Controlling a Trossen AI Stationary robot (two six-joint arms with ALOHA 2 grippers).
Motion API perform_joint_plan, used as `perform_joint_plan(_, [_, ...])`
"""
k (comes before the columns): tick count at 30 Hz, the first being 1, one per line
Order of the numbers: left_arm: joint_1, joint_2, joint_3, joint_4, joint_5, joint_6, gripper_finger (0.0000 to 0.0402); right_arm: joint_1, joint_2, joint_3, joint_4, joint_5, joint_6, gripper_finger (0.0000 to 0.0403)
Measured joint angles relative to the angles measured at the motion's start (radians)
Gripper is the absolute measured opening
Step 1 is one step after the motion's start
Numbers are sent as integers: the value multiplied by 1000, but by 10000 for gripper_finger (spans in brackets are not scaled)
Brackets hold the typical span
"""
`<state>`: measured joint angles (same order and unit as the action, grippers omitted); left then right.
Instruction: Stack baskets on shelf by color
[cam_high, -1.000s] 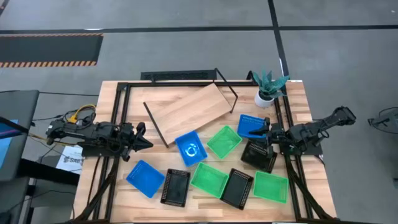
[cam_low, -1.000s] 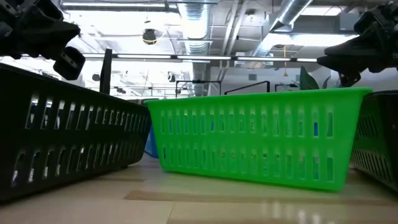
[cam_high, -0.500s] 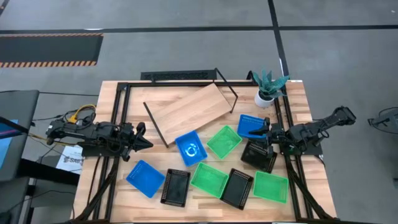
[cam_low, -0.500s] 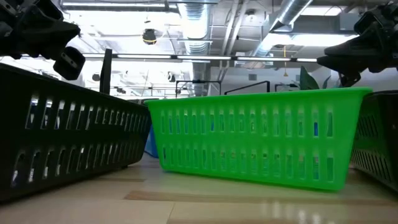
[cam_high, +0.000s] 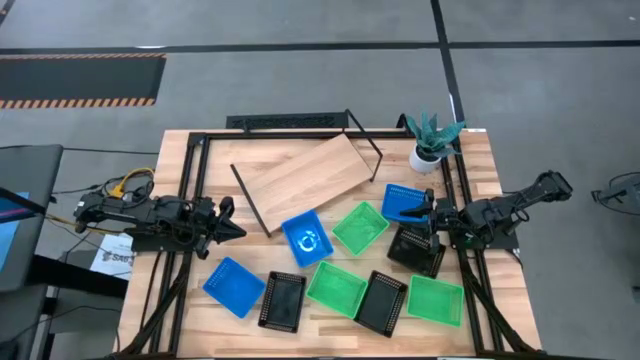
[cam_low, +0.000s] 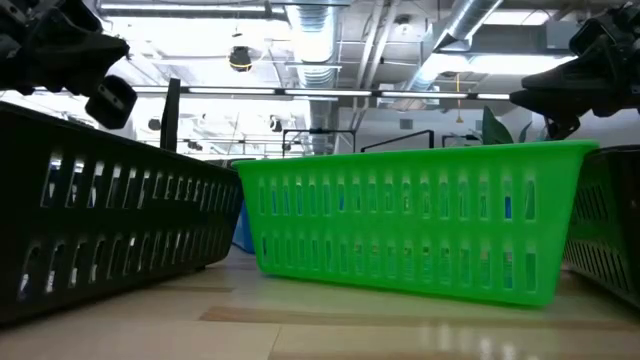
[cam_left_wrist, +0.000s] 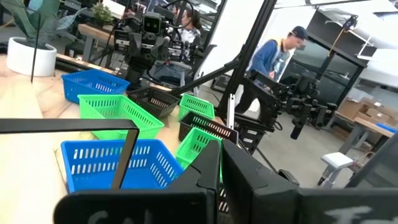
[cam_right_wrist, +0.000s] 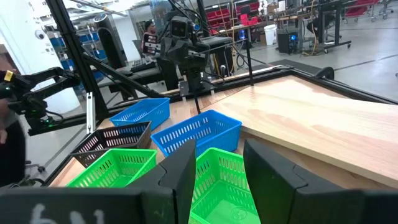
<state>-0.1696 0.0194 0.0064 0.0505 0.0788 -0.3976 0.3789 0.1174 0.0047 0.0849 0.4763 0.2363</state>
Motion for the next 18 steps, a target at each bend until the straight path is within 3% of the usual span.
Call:
perform_joint_plan(7, [0,0,0,18,-26,-16,2,0,0,0,0,0,0,159])
perform_joint_plan(18, [0,0,0,14,-60,-229,2,0,0,0,0,0,0,159])
